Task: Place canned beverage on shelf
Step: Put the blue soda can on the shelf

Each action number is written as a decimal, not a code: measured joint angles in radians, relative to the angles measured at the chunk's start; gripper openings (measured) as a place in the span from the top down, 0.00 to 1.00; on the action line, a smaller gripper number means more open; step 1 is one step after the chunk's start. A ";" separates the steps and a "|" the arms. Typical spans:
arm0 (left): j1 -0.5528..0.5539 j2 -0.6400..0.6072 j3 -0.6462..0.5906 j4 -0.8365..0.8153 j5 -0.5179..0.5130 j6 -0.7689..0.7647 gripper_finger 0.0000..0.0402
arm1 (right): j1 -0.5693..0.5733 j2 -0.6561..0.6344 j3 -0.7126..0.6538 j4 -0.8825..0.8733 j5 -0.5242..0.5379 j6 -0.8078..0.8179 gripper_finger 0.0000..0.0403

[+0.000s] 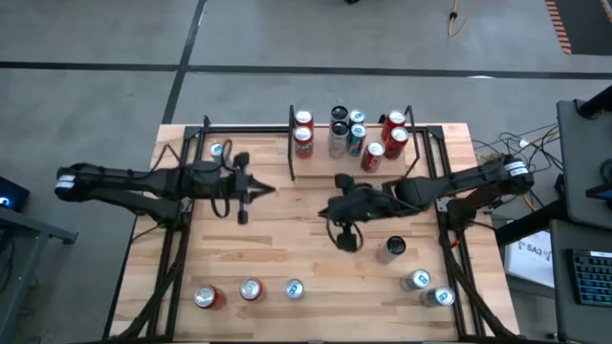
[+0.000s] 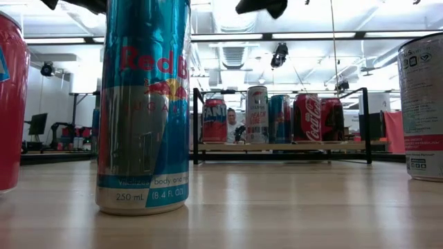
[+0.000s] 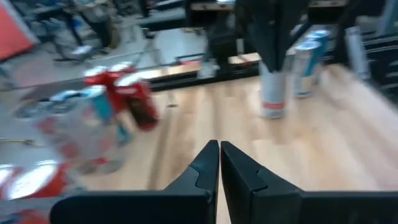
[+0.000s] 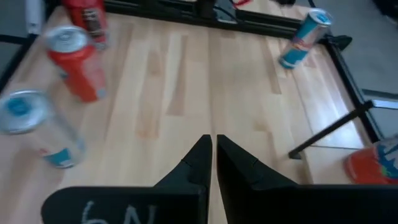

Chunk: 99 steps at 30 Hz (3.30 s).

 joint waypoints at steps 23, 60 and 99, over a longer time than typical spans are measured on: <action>-0.272 0.257 0.066 0.155 -0.038 -0.233 1.00 | 0.264 0.064 0.006 0.086 0.016 0.248 0.97; -0.291 0.272 0.084 0.138 -0.116 -0.148 1.00 | 0.270 0.479 0.354 0.008 0.052 0.340 0.16; -0.289 0.272 0.085 0.222 -0.117 -0.072 1.00 | 0.236 0.438 0.351 -0.147 0.012 0.249 0.50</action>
